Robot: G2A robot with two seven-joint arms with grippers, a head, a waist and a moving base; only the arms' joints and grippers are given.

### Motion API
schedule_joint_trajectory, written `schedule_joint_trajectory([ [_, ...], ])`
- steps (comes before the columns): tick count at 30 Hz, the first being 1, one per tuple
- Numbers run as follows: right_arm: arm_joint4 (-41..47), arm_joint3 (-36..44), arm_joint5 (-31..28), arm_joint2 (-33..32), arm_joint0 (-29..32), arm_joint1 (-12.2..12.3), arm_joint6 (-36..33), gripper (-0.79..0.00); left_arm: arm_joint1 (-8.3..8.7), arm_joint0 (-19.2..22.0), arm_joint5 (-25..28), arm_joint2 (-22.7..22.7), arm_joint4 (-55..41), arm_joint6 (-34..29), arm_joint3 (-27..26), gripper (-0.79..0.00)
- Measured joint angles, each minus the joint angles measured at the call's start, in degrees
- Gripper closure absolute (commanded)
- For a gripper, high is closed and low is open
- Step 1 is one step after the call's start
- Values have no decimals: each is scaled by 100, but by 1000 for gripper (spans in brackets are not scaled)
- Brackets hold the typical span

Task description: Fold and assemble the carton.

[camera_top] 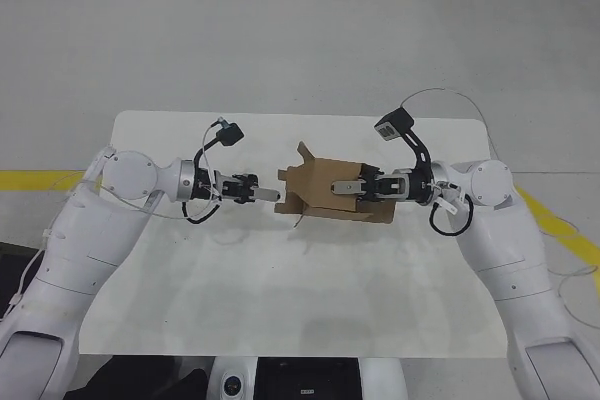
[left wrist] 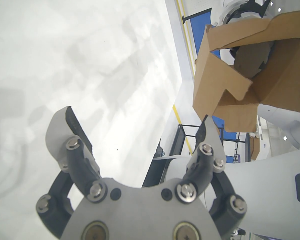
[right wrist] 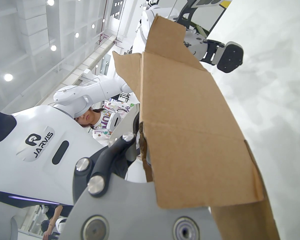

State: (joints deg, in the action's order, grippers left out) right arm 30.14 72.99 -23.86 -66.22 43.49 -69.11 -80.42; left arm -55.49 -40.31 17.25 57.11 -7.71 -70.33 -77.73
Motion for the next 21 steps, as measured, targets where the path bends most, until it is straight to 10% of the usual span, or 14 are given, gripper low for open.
schedule_joint_trajectory([
  [21, 129, 47, 17, 509, -98, -26, -17, 0, -43, 107, 29, -151, 62, -105, -259, -785],
])
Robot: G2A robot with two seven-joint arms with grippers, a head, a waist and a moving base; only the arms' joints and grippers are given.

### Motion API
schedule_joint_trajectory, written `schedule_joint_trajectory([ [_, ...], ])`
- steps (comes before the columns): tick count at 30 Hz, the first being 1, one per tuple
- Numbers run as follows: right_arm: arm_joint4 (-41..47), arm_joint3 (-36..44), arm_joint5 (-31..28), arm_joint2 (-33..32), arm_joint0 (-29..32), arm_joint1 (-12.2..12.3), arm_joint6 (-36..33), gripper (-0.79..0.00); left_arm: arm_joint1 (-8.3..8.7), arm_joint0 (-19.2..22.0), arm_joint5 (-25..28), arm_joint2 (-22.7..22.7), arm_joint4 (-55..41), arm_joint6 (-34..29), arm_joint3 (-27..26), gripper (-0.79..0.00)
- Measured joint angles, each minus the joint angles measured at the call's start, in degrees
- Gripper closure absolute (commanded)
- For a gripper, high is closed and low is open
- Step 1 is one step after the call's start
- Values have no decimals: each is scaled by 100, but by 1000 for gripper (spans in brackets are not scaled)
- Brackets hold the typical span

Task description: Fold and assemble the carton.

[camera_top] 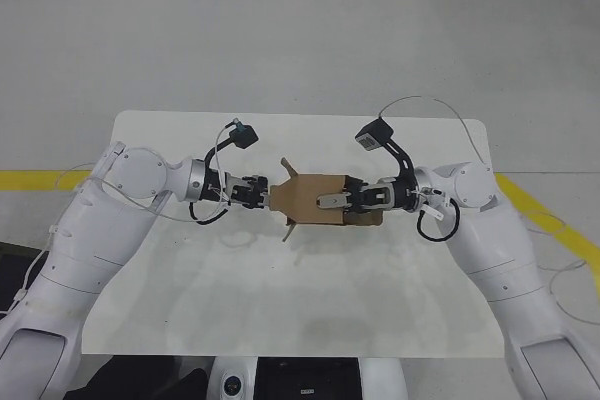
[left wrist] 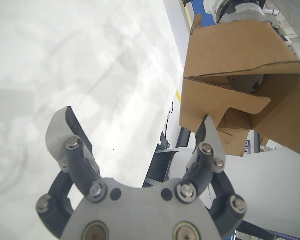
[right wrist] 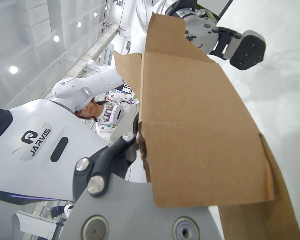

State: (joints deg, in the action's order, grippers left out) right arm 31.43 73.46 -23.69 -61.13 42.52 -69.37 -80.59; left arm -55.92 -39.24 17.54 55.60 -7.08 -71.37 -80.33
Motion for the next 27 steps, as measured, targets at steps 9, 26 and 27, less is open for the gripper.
schedule_joint_trajectory([
  [9, 14, 40, 90, 260, -101, -9, -90, 0, -18, 54, -27, -4, -121, 7, 122, -785],
  [26, 287, -443, -453, -79, -176, 25, 768, 0, 7, -37, -13, 68, 20, 91, 156, -785],
  [27, 260, -439, -459, -90, -175, 26, 818, 0, 8, -52, -12, 55, 43, 81, 136, -785],
])
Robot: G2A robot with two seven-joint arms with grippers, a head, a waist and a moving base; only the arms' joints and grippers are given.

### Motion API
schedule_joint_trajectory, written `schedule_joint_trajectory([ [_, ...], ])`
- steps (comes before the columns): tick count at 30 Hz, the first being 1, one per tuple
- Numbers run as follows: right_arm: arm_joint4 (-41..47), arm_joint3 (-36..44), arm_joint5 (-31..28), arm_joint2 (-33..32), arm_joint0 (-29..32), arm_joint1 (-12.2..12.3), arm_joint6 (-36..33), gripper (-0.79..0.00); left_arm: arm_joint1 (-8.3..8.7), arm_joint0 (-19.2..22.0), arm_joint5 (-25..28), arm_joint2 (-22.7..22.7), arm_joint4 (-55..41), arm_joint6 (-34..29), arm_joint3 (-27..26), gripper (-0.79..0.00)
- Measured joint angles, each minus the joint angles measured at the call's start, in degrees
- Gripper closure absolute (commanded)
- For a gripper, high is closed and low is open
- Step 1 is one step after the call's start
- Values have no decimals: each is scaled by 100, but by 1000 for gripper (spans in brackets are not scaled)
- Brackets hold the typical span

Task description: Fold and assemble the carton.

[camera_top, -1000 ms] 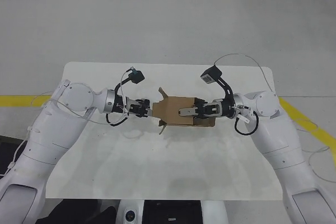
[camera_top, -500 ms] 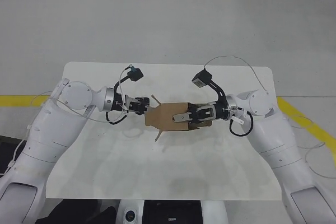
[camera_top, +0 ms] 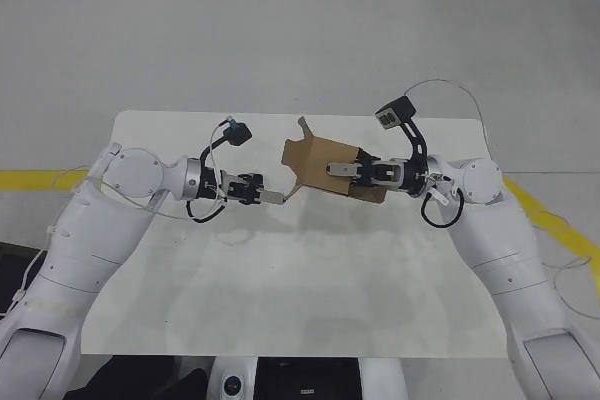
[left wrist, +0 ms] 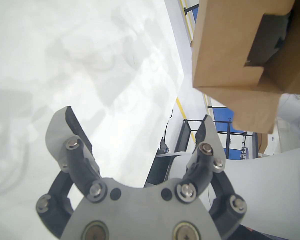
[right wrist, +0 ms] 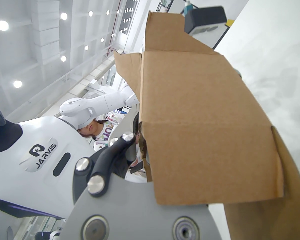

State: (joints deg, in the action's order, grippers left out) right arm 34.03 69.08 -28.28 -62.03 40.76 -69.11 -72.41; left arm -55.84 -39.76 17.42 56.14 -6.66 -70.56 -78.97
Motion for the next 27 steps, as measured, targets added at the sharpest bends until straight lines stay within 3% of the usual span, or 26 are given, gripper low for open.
schedule_joint_trajectory([
  [12, -684, 173, 85, 113, 52, -13, 588, 0, 14, -94, 34, 6, 46, -10, -282, -785],
  [27, -877, 267, 290, 244, 107, 24, 72, 0, 68, -90, -10, 277, -87, 65, -65, -785],
])
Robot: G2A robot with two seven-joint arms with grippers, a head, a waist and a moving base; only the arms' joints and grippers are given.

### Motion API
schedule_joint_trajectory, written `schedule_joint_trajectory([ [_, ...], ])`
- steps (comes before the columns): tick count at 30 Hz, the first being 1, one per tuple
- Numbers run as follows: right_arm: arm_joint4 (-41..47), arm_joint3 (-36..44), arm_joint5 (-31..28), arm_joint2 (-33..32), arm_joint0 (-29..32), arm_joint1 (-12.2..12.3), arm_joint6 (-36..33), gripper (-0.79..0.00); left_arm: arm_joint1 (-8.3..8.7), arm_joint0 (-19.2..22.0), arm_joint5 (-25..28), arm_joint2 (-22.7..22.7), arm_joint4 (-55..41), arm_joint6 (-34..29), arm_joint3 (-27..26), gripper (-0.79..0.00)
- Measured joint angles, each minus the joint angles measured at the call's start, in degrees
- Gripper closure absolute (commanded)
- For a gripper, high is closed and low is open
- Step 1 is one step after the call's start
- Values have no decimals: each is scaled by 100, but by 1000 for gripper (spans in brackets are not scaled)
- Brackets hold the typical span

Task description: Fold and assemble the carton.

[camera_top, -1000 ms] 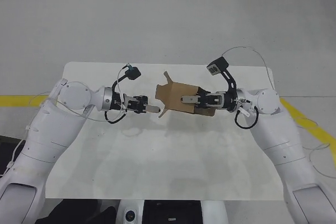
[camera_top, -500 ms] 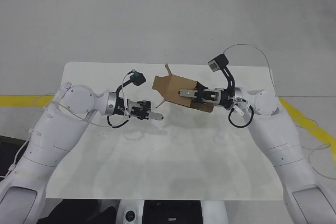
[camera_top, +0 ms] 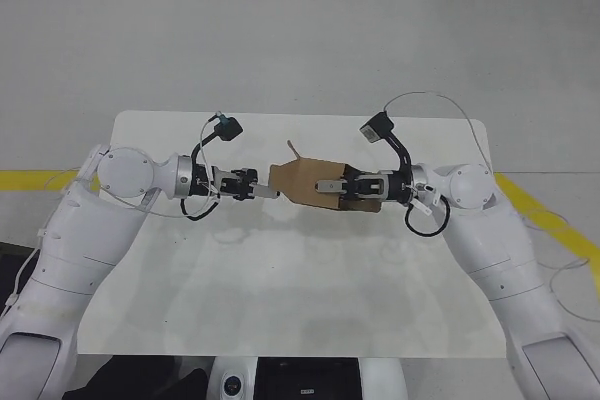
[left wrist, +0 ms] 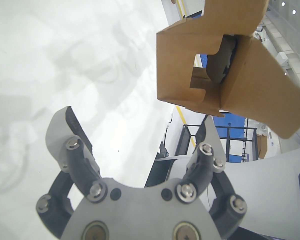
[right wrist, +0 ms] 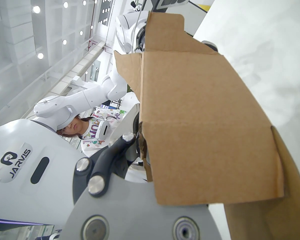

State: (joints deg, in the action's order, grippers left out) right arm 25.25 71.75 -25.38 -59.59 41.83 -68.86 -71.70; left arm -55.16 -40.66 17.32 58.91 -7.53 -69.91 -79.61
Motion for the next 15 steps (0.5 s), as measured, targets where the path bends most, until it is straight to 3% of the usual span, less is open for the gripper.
schedule_joint_trajectory([
  [15, 22, 20, 28, 430, -287, -123, -78, 0, -18, -19, 2, -90, -11, -29, -75, -785],
])
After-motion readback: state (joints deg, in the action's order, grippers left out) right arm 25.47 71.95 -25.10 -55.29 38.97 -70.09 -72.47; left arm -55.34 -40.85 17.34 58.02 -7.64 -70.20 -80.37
